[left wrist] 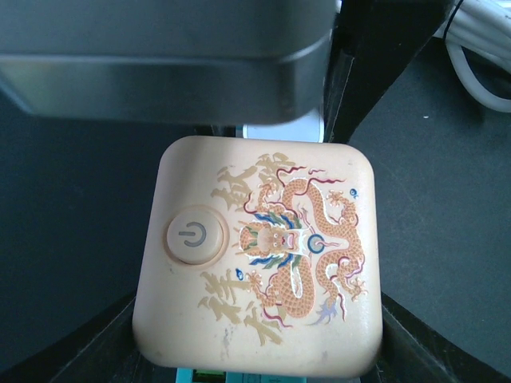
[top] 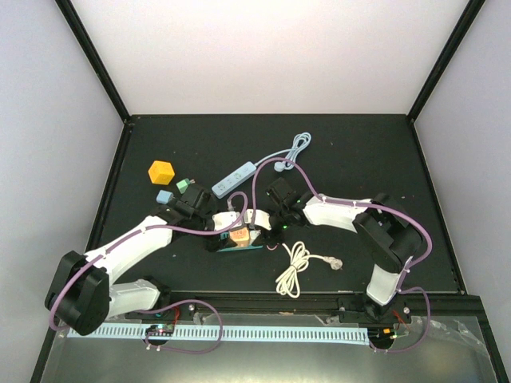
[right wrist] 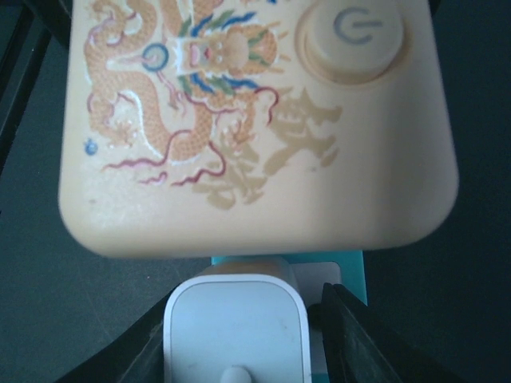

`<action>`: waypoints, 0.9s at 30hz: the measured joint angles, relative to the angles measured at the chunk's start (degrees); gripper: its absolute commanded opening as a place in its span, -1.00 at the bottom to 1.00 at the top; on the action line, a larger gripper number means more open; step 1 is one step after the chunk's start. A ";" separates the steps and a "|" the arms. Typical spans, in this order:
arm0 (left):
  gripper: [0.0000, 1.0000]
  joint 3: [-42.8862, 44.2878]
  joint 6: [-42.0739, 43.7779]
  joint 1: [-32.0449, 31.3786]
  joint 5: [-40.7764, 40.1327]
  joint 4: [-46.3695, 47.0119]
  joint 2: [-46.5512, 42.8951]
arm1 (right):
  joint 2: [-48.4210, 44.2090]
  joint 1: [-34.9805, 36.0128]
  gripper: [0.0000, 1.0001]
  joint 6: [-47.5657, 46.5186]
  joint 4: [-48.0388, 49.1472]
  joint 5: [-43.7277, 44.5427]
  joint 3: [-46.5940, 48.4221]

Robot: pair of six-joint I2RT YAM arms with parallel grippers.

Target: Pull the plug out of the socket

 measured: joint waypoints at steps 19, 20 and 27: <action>-0.49 -3.69 0.35 2.56 0.83 2.19 -2.86 | 3.28 1.05 -0.98 1.55 -3.34 0.83 4.83; -0.49 -3.69 0.02 3.10 1.49 2.12 -2.86 | 3.37 1.09 -0.98 1.57 -3.32 0.96 5.03; -0.52 -3.69 -1.05 4.07 2.78 2.08 -2.86 | 3.48 1.31 -0.98 1.70 -3.30 1.31 5.27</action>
